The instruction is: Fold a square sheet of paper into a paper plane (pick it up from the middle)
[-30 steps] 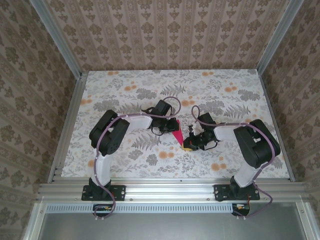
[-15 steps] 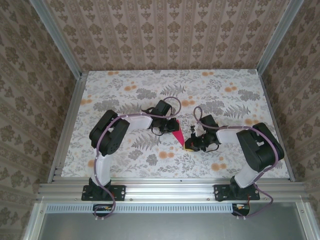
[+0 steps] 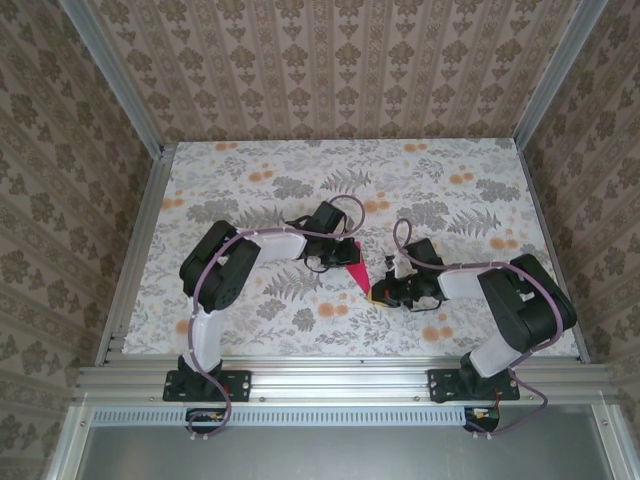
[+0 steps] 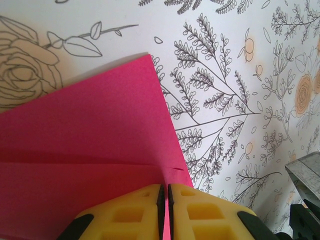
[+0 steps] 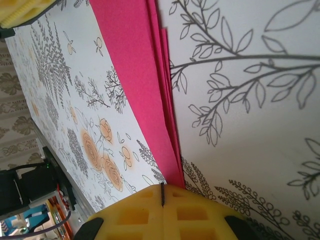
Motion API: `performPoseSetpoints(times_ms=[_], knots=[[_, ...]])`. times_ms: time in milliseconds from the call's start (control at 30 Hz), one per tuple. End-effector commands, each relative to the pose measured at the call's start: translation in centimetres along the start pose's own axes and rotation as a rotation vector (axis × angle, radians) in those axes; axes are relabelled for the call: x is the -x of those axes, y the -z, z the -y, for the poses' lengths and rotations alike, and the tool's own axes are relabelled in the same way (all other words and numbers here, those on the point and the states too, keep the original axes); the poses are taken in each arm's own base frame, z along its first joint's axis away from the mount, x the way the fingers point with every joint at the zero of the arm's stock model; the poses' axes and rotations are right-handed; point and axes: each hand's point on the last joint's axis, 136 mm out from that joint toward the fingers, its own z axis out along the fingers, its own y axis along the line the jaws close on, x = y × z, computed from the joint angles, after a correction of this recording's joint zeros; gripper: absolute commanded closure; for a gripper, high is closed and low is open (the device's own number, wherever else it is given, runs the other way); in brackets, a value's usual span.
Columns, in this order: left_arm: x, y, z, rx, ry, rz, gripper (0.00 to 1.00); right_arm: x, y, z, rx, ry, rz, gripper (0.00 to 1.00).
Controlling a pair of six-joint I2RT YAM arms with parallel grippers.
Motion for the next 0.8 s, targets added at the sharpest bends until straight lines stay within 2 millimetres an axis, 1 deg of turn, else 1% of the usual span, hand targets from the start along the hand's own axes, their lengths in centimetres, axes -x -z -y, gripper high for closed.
performPoseSetpoints(times_ms=[0, 100, 267, 433, 533, 700, 767], knots=[[-1.8, -0.6, -3.3, 0.105, 0.020, -0.051, 0.85, -3.0, -0.8, 4.2, -0.120, -0.169, -0.090, 0.96], [-1.7, -0.3, -3.0, 0.101, 0.014, -0.045, 0.85, -2.3, -0.8, 3.5, -0.095, -0.167, -0.073, 0.96], [-1.3, 0.1, -2.6, 0.108, -0.003, -0.045, 0.85, -1.2, 0.0, 1.8, -0.080, -0.116, -0.047, 0.96], [-1.0, 0.5, -2.5, 0.128, -0.019, -0.042, 0.85, -0.8, 0.9, 0.2, -0.054, -0.071, -0.044, 0.95], [-1.1, 0.4, -2.6, 0.128, -0.018, -0.042, 0.85, -0.7, 0.9, -0.7, -0.024, -0.055, -0.056, 0.95], [-1.3, 0.0, -2.7, 0.120, -0.011, -0.050, 0.85, -0.6, 0.6, 0.1, -0.051, -0.067, -0.057, 0.94], [-1.4, 0.0, -2.7, 0.120, -0.010, -0.049, 0.85, -0.8, 0.4, 1.8, -0.122, -0.083, -0.058, 0.94]])
